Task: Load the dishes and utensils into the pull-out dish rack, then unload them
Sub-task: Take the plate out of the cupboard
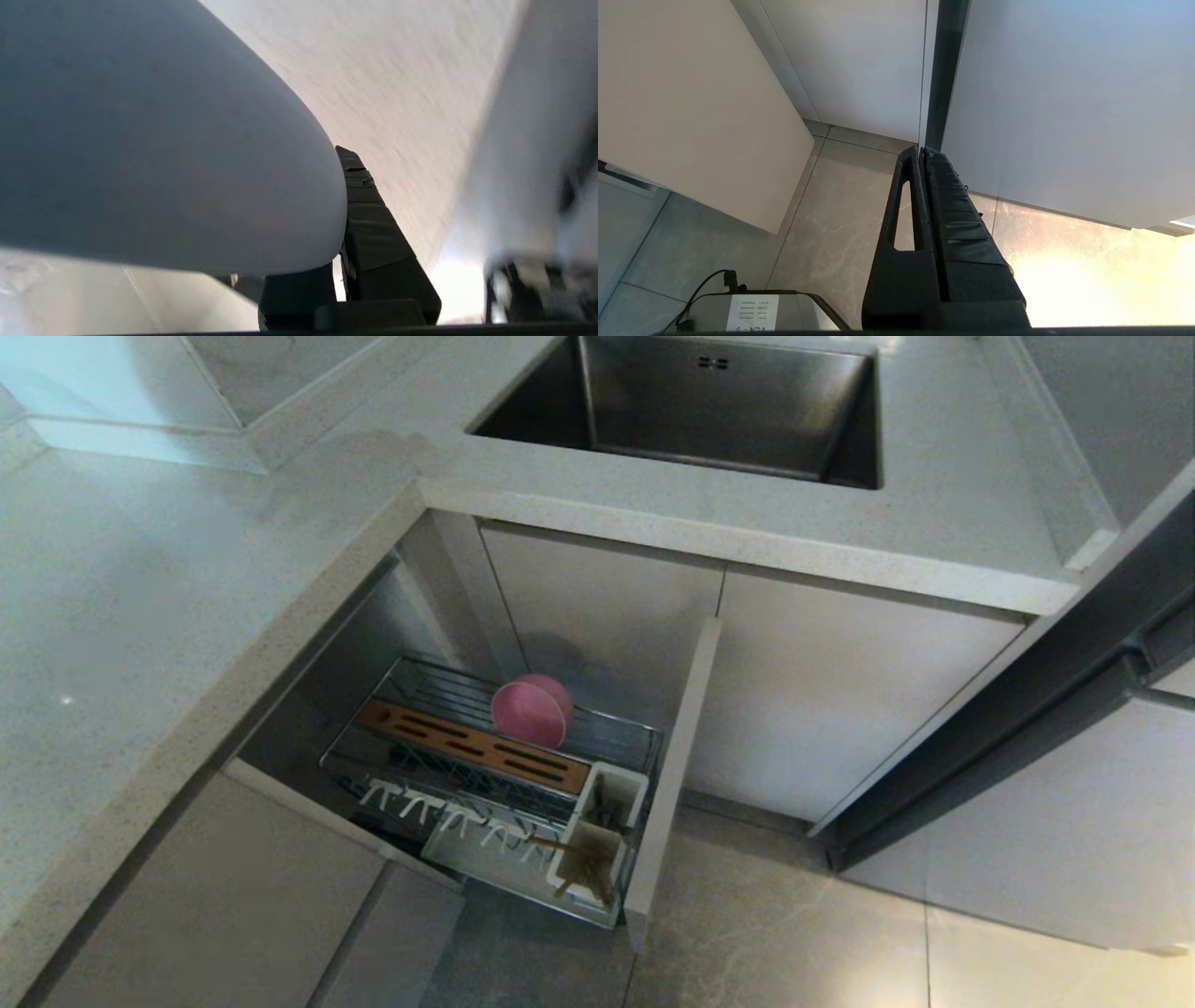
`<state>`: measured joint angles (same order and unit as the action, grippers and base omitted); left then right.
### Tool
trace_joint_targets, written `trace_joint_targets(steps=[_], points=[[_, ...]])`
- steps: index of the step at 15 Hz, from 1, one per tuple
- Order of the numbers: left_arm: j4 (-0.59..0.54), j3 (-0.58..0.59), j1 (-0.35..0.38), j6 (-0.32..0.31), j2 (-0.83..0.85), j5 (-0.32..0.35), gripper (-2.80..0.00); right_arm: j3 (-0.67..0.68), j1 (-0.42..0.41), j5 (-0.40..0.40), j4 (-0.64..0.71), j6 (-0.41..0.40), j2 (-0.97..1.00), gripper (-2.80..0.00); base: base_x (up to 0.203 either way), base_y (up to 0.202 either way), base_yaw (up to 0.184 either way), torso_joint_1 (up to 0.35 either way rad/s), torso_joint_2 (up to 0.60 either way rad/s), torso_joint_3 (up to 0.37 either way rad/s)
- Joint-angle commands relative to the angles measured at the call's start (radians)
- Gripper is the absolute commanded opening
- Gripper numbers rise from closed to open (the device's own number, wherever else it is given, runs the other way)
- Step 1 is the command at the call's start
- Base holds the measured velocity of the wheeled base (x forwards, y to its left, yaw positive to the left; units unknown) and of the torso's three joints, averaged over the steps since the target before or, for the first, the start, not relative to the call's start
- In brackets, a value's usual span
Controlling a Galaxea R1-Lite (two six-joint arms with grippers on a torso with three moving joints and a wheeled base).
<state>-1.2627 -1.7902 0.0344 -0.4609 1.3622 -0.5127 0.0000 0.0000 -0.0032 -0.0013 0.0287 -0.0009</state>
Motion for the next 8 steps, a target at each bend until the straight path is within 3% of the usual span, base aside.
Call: trace_joint_targets(steps=[1, 5, 8], points=[[-0.067, -0.015, 0.032, 0.015, 0.092, 0.01, -2.8, 0.0, 0.0, 0.0, 0.0, 0.0, -0.001, -2.8, 0.0, 0.0, 0.0, 0.0, 0.0, 0.0], [-0.082, -0.028, 0.105, 0.049, 0.218, 0.008, -2.8, 0.0, 0.0, 0.0, 0.0, 0.0, -0.001, -2.8, 0.0, 0.0, 0.0, 0.0, 0.0, 0.0], [-0.081, -0.104, 0.134, 0.102, 0.311, 0.006, -2.8, 0.0, 0.0, 0.0, 0.0, 0.0, -0.001, -2.8, 0.0, 0.0, 0.0, 0.0, 0.0, 0.0]])
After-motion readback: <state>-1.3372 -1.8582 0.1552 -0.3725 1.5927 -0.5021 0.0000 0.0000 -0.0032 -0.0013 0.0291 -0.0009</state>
